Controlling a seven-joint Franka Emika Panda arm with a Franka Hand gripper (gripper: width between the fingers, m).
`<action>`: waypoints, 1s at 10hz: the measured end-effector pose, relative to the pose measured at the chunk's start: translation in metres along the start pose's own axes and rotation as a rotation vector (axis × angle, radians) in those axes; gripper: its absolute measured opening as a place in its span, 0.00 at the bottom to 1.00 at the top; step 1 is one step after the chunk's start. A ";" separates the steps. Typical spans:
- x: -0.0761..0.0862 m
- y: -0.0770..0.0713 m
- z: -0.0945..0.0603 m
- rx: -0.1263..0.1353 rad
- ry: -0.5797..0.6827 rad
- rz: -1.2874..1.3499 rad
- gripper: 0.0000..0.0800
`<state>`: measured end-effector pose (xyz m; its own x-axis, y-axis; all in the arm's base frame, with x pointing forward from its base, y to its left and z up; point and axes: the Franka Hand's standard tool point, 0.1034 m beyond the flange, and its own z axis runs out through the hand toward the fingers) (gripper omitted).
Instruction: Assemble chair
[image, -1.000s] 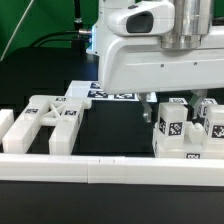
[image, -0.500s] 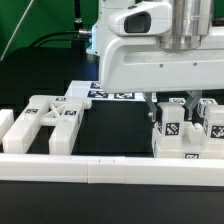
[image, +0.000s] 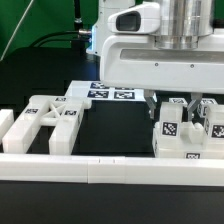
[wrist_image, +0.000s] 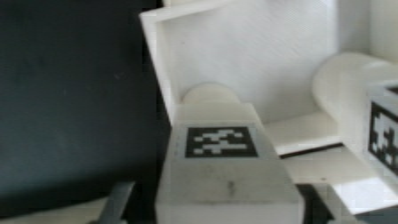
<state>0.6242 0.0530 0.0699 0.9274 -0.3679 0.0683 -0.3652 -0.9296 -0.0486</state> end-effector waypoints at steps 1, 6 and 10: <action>0.000 0.000 0.000 0.001 0.002 0.078 0.36; -0.001 -0.001 0.000 0.007 0.002 0.528 0.36; -0.002 -0.001 0.000 0.013 -0.006 0.858 0.36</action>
Offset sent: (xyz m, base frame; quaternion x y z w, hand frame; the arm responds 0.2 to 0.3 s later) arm -0.0121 0.0032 -0.0017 -0.0138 -0.0064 0.1913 0.9814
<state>0.6233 0.0548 0.0694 0.3308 -0.9437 -0.0024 -0.9397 -0.3292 -0.0929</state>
